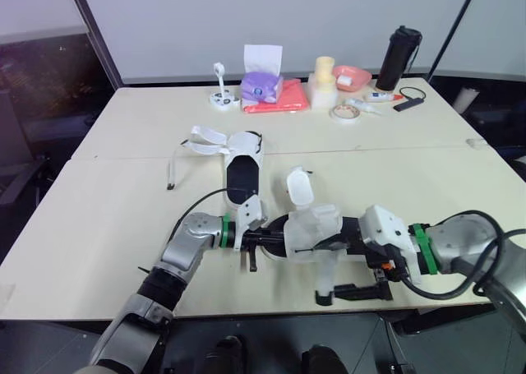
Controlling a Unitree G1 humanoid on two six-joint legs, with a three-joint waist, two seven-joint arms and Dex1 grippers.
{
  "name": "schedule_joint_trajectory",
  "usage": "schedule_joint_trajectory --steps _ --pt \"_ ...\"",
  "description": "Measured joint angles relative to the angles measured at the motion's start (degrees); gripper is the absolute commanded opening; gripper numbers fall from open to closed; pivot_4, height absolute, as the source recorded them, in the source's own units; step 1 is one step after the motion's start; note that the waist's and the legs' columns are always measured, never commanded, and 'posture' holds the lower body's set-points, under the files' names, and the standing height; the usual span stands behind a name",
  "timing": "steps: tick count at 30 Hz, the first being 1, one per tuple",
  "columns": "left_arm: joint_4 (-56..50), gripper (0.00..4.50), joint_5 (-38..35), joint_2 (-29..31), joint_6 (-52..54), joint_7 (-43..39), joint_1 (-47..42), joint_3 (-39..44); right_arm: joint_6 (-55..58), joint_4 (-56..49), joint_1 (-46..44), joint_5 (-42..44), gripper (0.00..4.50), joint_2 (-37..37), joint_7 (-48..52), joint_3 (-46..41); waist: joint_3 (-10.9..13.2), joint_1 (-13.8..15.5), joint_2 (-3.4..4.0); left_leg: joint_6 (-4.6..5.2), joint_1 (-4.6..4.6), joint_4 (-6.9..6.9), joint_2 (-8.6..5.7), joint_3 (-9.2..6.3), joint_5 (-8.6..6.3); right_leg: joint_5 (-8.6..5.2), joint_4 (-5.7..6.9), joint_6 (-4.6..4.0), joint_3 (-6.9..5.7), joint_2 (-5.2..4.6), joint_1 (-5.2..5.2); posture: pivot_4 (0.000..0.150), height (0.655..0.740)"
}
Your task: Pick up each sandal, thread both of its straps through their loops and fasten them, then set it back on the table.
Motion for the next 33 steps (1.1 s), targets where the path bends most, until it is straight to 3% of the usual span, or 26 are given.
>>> schedule_joint_trajectory --steps 6,14,27,33 --pt "0.14 0.0 0.07 -0.22 -0.06 0.02 0.0 -0.01 1.27 -0.51 6.98 3.66 4.47 -5.95 4.87 -8.64 0.0 0.16 -0.01 0.01 0.0 0.01 0.01 0.04 -0.01 0.0 -0.04 0.0 -0.09 -0.01 0.08 0.15 0.74" --pt "-0.4 0.0 0.08 -0.49 0.06 0.06 0.45 -0.02 11.59 3.51 11.02 11.7 4.47 -4.67 0.87 -14.11 0.01 0.75 -0.03 0.02 0.01 0.02 0.04 0.02 -0.02 0.0 -0.11 -0.01 -0.14 -0.02 0.13 0.15 0.74" --pt "-3.23 0.0 -0.05 -0.29 1.81 0.1 2.58 0.14 24.71 7.93 7.59 18.95 4.47 7.95 -14.27 -7.02 -0.01 1.19 -0.05 0.08 0.0 0.01 0.04 -0.13 -0.06 0.0 -0.27 -0.01 -0.2 -0.01 0.22 0.15 0.74" --pt "-3.67 0.0 -0.01 -0.16 2.26 0.06 2.74 0.13 27.55 8.2 5.72 20.7 4.47 17.62 -23.01 -4.07 -0.04 1.13 -0.09 0.08 0.04 0.01 0.04 -0.23 -0.06 0.0 -0.42 -0.02 -0.42 0.0 0.39 0.15 0.74"
